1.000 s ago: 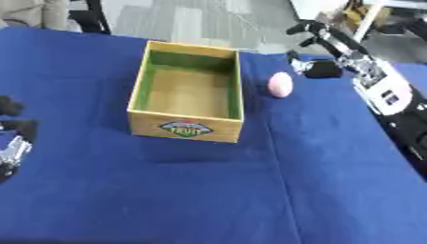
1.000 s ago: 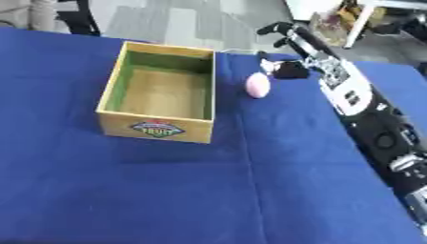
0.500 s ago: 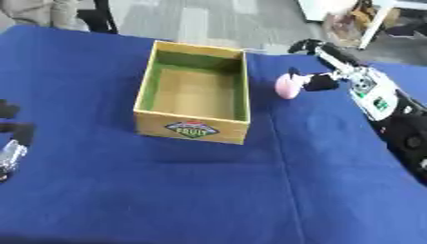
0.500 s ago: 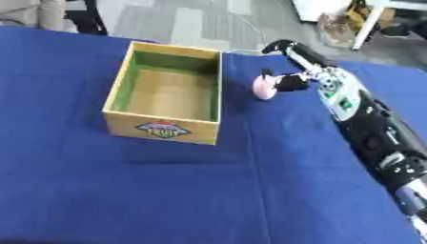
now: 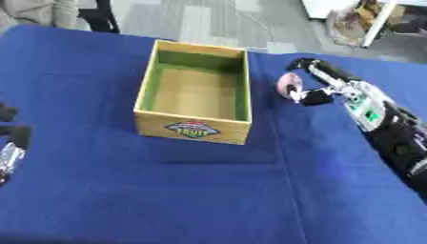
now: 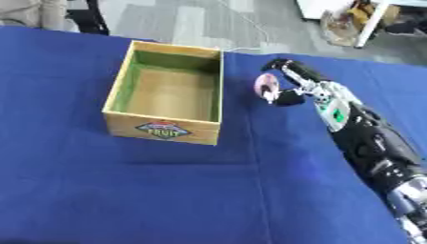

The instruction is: Pick up objects on the table and place them in the box.

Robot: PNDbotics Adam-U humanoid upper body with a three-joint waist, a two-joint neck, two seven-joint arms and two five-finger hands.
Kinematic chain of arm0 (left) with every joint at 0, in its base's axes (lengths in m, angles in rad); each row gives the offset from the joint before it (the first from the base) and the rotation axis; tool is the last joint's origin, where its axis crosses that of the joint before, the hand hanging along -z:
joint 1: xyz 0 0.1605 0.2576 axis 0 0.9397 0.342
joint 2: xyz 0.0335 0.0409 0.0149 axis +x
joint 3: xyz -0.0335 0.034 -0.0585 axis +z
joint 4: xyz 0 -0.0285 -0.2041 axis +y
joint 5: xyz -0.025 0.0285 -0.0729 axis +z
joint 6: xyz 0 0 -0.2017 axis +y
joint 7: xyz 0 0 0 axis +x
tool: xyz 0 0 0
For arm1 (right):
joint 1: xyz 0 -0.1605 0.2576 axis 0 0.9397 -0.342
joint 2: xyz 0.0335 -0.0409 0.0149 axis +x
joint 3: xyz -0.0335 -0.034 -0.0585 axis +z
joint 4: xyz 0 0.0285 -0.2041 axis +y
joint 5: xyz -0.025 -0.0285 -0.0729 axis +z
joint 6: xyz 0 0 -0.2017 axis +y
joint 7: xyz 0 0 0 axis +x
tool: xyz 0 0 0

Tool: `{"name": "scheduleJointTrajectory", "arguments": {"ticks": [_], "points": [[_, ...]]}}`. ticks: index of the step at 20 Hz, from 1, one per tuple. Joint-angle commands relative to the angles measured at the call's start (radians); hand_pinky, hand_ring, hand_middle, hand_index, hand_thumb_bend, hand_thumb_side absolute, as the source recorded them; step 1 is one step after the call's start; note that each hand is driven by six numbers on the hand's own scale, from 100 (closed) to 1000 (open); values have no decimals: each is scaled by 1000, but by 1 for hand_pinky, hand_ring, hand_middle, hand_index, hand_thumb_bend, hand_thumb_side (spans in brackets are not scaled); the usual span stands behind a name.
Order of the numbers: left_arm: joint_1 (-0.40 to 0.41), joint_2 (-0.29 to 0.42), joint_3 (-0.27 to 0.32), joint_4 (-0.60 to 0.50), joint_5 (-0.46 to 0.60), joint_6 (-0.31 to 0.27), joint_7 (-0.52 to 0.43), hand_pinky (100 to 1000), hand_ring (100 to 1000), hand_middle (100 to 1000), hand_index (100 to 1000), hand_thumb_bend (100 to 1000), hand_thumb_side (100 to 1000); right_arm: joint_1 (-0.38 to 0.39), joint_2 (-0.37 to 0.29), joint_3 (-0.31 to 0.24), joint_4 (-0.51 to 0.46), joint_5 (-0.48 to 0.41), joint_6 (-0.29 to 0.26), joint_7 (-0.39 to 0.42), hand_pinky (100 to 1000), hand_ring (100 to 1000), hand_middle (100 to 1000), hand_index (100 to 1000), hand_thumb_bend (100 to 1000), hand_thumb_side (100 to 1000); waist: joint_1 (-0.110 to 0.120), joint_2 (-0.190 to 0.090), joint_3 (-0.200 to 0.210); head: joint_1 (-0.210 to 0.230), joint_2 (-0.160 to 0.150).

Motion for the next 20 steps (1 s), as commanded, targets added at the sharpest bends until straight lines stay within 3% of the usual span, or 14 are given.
{"name": "scheduleJointTrajectory", "arguments": {"ticks": [1,8,14,16,17,20], "points": [[-13,13,0,-23,-1,0,-2,640,754,536,690,385,100,-21,-19,-6,1,16,-3,8,885,1000,893,883,100,345,6,-11,0,-4,-7],[-14,10,0,-25,-2,0,-1,640,754,536,690,376,100,-21,-1,-1,18,49,0,8,816,990,868,886,100,355,11,-2,9,-11,-10],[-14,8,0,-24,-2,2,0,640,754,535,690,368,100,-21,5,-2,14,84,10,-28,520,777,744,833,100,357,11,1,11,-14,-11],[-14,8,0,-24,-1,2,0,640,754,535,690,364,100,-20,5,-3,6,91,14,-58,416,694,673,769,100,327,10,0,8,-14,-11],[-14,8,0,-23,-1,3,1,640,754,535,690,363,100,-19,5,-4,2,91,17,-77,341,623,593,699,100,282,10,0,6,-14,-11],[-14,8,1,-23,-1,3,1,640,754,535,690,361,100,-15,3,-8,-14,77,22,-147,229,548,498,594,100,236,10,-2,1,-13,-12]]}}
